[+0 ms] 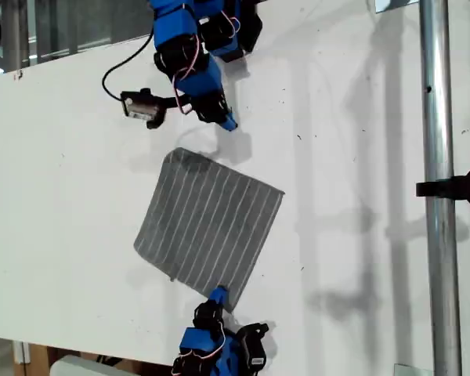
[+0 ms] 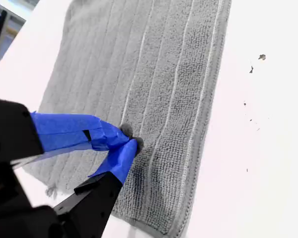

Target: Grasp corners of a towel and fold twice.

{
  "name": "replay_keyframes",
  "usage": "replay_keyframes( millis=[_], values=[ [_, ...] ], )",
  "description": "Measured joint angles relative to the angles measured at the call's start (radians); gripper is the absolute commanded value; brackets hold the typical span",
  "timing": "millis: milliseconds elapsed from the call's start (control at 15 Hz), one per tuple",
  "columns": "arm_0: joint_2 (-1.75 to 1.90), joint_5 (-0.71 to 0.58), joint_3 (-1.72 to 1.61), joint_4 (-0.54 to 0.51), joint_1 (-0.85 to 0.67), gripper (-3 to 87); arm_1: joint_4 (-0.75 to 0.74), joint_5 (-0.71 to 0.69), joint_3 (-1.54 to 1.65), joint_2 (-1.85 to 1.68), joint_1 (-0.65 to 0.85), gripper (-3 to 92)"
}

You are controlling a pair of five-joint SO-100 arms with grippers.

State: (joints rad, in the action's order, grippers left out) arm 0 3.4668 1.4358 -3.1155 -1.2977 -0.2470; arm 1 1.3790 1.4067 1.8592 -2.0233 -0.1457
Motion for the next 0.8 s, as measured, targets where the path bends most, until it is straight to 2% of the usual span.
replay_keyframes(
  millis=[200,267,400,800],
  values=[
    [0.0,0.0,0.0,0.0,0.0,-2.4,0.028,-0.029,-0.408,0.456,-0.032,3.9],
    [0.0,0.0,0.0,0.0,0.0,-2.4,-0.005,-0.04,-0.454,0.525,-0.038,10.6],
    [0.0,0.0,0.0,0.0,0.0,-2.4,-0.069,-0.064,-0.497,0.591,-0.04,31.6],
    [0.0,0.0,0.0,0.0,0.0,-2.4,-0.135,-0.115,-0.67,0.867,-0.04,28.9]
  ],
)
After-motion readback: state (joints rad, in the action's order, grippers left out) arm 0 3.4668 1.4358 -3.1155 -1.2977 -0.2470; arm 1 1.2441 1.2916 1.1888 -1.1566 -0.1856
